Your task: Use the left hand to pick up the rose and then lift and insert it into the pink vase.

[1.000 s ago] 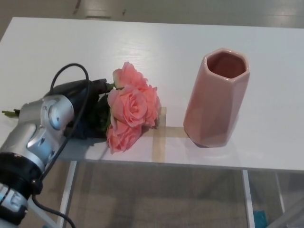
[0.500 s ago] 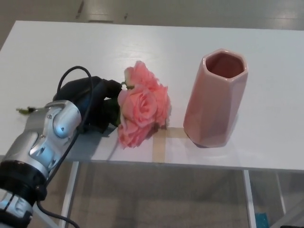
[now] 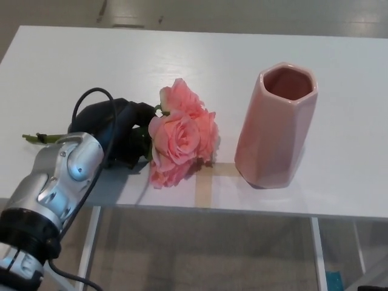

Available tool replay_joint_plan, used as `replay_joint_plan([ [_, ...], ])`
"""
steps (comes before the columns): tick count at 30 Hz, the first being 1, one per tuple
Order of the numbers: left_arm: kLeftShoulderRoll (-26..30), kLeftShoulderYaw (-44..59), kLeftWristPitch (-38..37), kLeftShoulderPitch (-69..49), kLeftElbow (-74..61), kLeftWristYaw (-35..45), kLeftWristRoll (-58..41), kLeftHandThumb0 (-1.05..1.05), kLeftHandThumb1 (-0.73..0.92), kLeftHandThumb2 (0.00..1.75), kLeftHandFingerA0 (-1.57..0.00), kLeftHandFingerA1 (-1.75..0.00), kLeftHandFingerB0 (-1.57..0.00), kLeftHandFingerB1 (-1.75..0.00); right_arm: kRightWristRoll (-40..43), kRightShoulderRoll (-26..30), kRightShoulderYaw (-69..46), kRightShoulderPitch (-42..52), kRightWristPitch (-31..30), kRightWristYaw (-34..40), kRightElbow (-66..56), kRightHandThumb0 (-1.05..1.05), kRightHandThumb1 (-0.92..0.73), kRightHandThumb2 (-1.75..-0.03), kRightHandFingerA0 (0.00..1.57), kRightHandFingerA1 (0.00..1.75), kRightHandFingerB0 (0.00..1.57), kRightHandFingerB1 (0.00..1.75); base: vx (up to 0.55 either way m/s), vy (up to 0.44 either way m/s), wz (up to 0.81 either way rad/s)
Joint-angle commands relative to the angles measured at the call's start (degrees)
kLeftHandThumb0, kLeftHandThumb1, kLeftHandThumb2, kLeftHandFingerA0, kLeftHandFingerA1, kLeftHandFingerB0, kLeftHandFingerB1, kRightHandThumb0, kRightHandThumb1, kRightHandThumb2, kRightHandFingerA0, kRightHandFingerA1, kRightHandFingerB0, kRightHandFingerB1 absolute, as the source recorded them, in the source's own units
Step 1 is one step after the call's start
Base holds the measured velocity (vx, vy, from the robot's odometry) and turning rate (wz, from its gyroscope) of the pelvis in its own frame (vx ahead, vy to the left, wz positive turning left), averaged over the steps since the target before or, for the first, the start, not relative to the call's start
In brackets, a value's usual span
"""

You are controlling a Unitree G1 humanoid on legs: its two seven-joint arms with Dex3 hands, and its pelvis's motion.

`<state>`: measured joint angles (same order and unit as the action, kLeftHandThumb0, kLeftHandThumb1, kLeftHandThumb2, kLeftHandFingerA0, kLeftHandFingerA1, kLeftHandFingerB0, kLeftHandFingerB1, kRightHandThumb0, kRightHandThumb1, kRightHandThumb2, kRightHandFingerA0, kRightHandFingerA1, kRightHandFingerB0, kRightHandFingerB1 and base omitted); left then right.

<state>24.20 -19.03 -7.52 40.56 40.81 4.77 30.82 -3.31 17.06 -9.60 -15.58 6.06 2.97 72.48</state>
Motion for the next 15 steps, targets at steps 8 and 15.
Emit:
replay_joint_plan([
  [8,-1.61,7.41,-0.08,1.87,-4.55,0.64,-6.16,-0.16,0.80,0.65,-0.70,-1.38,-0.78,-0.92,0.74,0.02,-0.24,0.22,0.15,-0.87,0.01,-0.26,-0.59,-0.57,0.70,0.44,0.58,0.41,0.00,0.000,0.00],
  [15,-4.58,13.28,1.54,5.28,-12.67,3.12,-11.85,-0.16,0.85,0.65,-0.77,-1.32,-0.79,-0.94,0.64,0.08,-0.19,0.24,-0.04,-0.76,0.18,-0.26,-0.59,-0.57,0.70,0.44,0.58,0.41,0.00,0.000,0.00],
])
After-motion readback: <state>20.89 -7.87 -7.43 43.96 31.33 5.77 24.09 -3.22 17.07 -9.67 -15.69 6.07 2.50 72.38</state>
